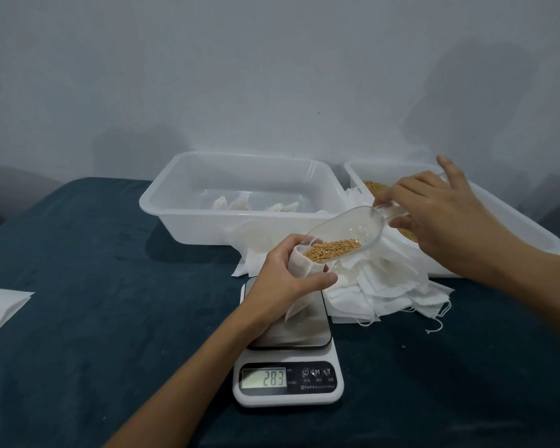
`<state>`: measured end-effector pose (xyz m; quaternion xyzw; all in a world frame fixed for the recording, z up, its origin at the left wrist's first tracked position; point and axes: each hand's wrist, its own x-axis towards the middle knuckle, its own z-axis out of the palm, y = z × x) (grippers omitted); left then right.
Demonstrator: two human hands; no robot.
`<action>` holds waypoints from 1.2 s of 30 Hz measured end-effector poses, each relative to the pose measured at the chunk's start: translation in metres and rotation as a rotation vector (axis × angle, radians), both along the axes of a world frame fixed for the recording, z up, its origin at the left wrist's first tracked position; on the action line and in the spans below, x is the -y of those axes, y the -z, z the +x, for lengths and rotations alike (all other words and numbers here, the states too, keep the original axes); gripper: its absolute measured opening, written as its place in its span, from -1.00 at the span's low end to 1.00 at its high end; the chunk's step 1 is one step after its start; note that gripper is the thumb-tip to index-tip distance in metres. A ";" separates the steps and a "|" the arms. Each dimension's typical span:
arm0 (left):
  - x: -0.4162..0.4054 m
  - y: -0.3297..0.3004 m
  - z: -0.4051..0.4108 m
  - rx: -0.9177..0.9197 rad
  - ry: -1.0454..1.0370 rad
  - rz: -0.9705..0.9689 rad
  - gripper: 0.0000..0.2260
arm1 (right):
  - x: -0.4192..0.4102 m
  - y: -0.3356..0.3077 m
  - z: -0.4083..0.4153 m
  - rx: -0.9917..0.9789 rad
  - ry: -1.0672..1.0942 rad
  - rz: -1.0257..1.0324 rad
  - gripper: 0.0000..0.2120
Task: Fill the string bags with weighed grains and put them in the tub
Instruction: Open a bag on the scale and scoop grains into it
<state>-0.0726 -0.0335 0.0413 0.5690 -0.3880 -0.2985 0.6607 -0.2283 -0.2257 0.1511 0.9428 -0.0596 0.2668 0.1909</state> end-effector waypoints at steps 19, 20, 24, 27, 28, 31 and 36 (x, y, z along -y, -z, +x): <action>0.002 0.001 -0.001 0.018 0.004 0.057 -0.61 | 0.038 0.018 -0.020 0.057 0.053 0.822 -0.81; 0.003 0.002 0.000 0.027 -0.001 0.067 -0.62 | 0.049 0.019 -0.018 0.124 0.095 0.843 -0.81; 0.005 0.006 0.003 0.055 -0.003 0.092 -0.80 | 0.105 0.024 -0.011 0.287 0.418 0.825 -0.76; 0.006 0.008 0.004 0.093 -0.001 0.119 -0.96 | 0.142 0.035 -0.007 0.183 0.680 0.708 -0.83; 0.006 0.009 0.004 0.113 -0.002 0.109 -0.93 | 0.150 0.039 -0.004 0.129 0.730 0.700 -0.82; 0.004 0.007 0.003 0.115 -0.035 0.028 -0.81 | 0.163 0.051 0.006 -0.012 0.821 0.730 -0.85; 0.003 0.002 0.005 0.084 -0.074 -0.048 -0.77 | 0.160 0.060 0.019 -0.215 0.863 0.702 -0.68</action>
